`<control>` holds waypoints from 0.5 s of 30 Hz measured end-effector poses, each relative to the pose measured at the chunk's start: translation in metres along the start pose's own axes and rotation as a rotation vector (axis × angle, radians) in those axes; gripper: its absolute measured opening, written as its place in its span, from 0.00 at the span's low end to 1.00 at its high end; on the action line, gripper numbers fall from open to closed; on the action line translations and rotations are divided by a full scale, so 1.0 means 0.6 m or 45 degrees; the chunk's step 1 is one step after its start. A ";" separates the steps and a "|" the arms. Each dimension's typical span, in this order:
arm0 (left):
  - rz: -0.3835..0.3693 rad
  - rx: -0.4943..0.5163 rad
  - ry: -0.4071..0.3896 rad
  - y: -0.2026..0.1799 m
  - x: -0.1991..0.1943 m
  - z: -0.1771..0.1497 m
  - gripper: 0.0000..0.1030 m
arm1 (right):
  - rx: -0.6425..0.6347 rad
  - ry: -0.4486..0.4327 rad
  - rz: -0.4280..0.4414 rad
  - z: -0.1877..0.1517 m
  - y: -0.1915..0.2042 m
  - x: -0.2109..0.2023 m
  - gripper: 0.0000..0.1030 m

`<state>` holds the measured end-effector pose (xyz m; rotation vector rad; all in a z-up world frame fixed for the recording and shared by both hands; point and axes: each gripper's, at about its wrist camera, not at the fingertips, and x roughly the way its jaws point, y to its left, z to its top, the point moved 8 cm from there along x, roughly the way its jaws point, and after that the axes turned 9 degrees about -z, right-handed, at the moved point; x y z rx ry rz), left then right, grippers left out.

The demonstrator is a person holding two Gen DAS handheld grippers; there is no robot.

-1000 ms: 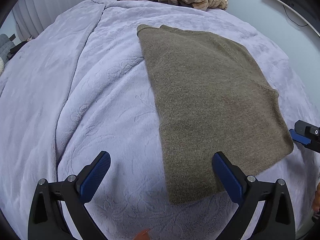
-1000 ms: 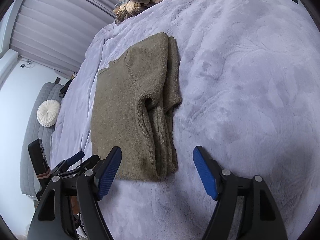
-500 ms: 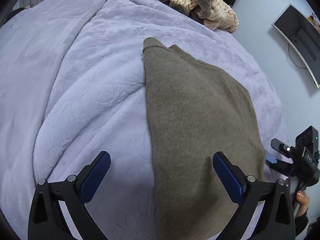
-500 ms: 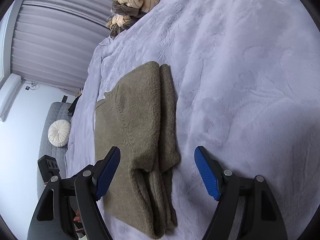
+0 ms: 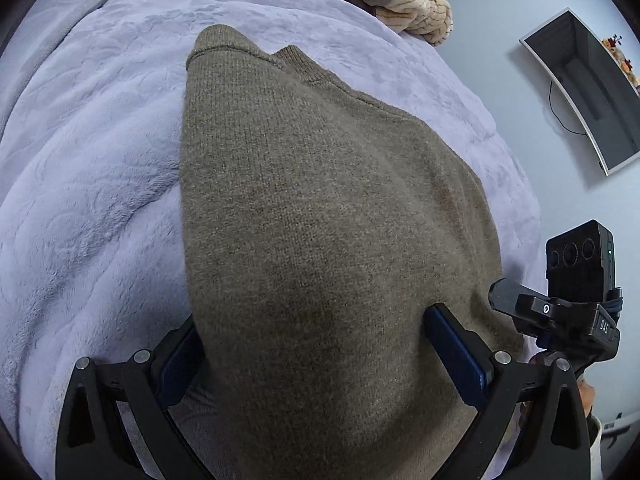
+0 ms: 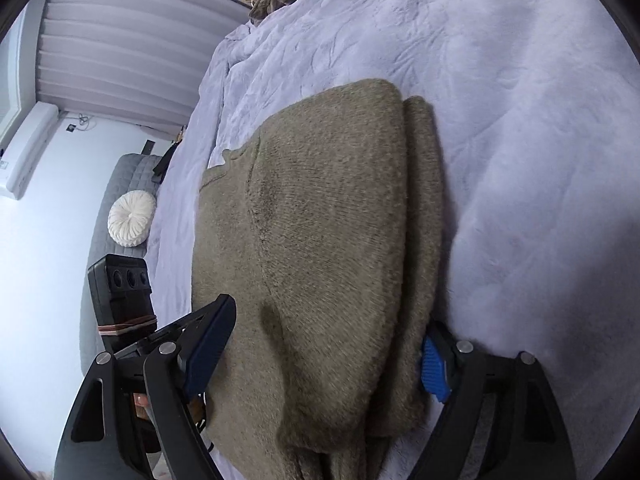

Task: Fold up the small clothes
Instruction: 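Close both tools on the folded sweater edge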

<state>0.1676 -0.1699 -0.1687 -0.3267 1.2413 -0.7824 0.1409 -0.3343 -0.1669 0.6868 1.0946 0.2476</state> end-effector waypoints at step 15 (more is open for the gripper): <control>0.024 -0.011 -0.024 -0.003 -0.001 -0.005 0.96 | 0.054 0.020 -0.058 -0.015 0.011 0.019 0.47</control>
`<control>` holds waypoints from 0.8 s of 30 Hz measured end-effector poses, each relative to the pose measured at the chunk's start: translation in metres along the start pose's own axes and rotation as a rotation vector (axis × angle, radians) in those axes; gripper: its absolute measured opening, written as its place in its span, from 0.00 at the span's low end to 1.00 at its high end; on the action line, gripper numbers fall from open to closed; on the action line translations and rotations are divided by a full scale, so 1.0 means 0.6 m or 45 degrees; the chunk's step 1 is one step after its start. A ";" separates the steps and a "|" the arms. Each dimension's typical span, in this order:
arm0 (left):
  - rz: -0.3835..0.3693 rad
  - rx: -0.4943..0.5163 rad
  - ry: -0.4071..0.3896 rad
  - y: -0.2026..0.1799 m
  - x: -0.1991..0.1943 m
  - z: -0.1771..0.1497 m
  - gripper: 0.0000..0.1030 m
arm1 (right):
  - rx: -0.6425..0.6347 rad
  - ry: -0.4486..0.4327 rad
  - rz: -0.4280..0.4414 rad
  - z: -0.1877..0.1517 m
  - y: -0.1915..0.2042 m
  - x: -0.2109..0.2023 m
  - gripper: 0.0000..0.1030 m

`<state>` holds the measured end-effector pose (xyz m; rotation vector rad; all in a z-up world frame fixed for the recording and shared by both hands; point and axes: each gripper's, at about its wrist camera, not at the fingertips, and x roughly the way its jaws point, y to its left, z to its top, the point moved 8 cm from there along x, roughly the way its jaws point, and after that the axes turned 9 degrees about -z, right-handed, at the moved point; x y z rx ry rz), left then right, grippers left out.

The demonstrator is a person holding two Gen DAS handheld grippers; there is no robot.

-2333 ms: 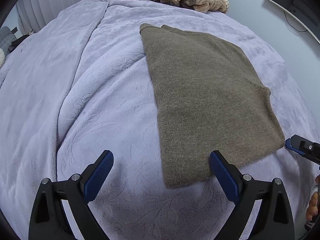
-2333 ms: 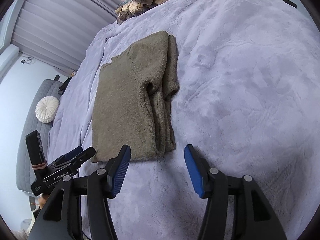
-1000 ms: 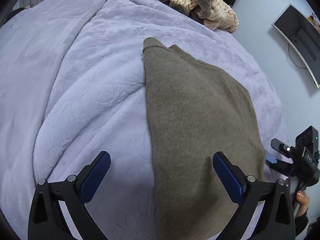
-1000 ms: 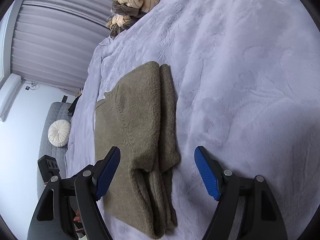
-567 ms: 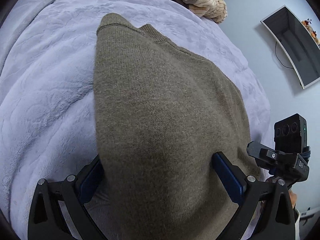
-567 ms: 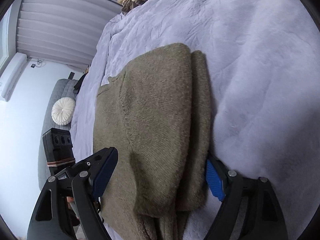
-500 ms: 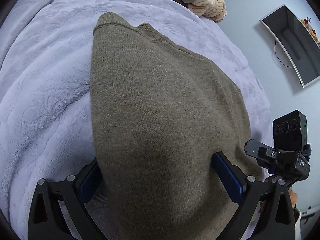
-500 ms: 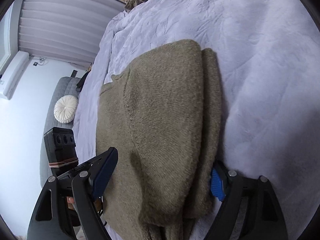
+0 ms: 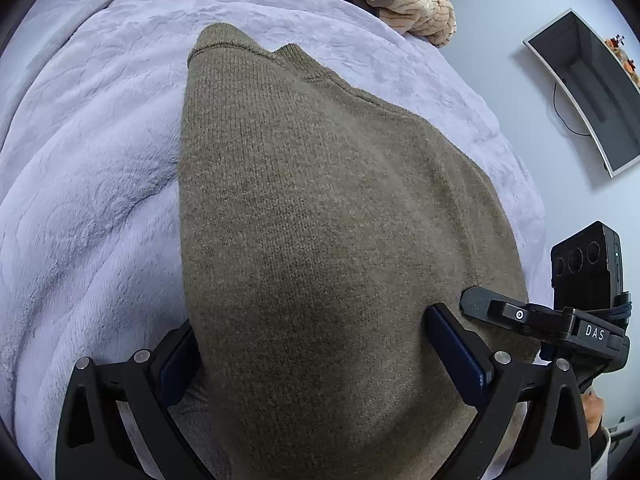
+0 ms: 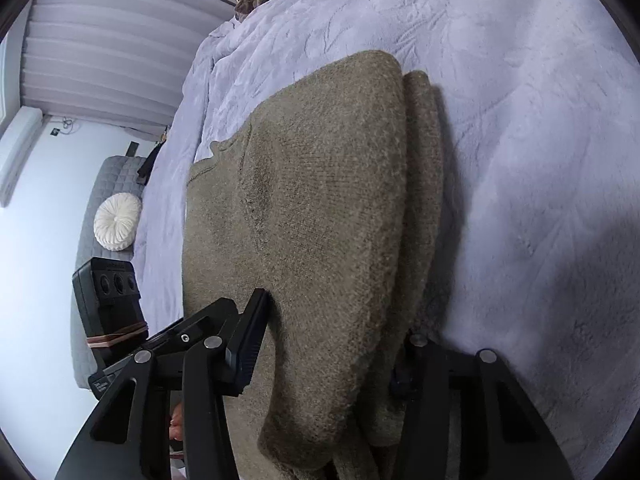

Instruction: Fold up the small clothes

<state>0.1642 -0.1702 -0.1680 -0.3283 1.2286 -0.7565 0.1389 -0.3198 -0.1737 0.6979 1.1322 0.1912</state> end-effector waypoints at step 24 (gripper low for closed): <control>0.012 0.047 -0.117 -0.036 -0.306 -0.146 0.47 | -0.107 0.017 0.381 -0.178 0.203 -0.122 0.35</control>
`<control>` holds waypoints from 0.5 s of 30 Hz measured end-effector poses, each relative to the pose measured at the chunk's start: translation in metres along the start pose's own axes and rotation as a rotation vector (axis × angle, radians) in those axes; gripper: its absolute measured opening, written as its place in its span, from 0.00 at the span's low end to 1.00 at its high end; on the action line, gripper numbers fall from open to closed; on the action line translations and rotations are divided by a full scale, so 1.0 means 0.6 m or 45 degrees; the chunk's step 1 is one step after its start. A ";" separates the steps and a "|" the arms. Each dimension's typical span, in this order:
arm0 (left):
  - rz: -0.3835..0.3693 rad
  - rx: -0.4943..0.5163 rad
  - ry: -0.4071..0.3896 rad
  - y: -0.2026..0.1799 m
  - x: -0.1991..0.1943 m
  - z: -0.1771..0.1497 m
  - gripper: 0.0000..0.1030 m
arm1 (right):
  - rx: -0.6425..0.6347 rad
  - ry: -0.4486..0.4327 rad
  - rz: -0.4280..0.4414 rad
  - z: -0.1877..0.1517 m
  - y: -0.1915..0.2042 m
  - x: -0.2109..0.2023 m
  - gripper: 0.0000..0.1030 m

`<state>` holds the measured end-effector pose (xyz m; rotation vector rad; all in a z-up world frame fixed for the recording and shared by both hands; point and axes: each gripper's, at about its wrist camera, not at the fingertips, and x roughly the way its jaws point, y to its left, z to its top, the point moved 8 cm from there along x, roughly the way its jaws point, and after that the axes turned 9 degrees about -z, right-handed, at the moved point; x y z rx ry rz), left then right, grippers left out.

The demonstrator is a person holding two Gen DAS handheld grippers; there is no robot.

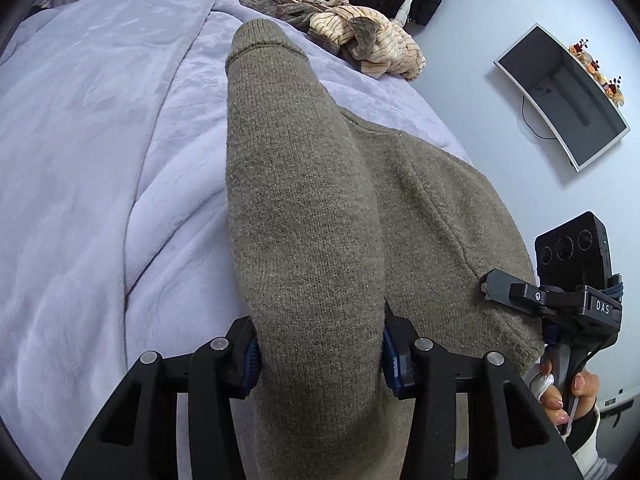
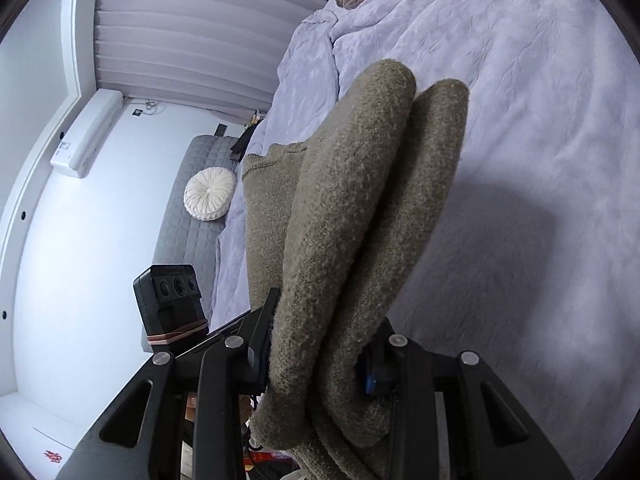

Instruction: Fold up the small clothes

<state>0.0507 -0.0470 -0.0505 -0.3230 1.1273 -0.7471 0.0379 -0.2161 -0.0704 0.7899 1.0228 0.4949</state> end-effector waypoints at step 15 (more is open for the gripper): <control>0.228 -0.214 -0.014 0.127 -0.057 -0.196 0.49 | 0.015 0.098 -0.193 -0.150 -0.043 0.084 0.37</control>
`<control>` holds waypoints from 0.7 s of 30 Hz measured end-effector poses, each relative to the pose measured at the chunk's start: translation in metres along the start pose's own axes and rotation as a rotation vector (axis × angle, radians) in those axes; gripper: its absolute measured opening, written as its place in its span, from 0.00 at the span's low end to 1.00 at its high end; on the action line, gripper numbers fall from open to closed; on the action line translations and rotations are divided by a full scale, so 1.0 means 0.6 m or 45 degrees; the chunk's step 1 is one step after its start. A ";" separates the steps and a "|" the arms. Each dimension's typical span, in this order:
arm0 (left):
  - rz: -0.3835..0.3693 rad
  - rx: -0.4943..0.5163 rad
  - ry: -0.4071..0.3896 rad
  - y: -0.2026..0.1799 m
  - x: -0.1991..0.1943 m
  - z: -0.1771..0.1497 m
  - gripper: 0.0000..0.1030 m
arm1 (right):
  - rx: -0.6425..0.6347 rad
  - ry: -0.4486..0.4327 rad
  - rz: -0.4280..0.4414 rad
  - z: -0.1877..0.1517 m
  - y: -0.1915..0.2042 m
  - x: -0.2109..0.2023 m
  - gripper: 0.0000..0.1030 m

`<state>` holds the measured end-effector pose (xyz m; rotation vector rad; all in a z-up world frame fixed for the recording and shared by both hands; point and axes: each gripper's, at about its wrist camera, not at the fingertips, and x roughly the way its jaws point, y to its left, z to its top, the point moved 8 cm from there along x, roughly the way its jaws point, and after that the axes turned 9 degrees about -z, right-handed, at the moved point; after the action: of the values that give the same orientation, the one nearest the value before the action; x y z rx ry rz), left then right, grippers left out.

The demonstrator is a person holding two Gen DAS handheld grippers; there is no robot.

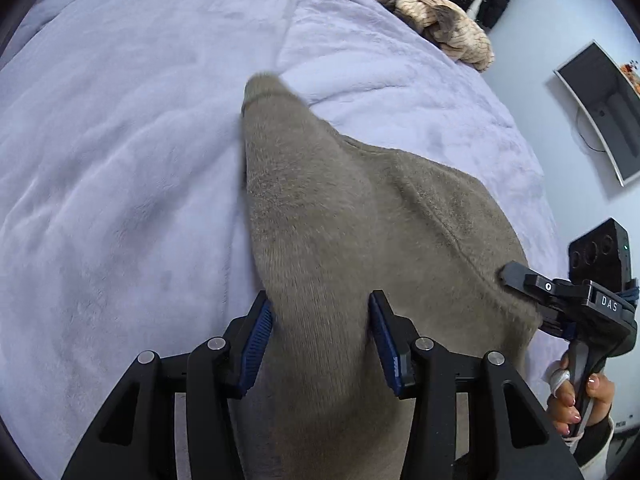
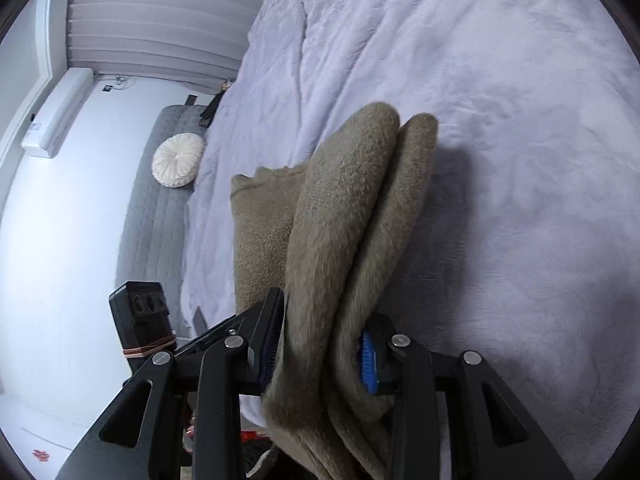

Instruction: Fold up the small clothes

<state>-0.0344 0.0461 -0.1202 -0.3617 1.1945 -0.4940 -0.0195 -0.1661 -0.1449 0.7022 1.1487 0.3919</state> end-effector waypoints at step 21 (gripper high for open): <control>0.192 0.015 -0.174 0.053 -0.004 0.009 0.75 | -0.367 -0.043 -0.491 -0.027 -0.032 -0.009 0.11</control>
<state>-0.0248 0.0742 -0.1328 -0.2882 1.0767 -0.3395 -0.0380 -0.1785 -0.1580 0.2259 1.1374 0.2103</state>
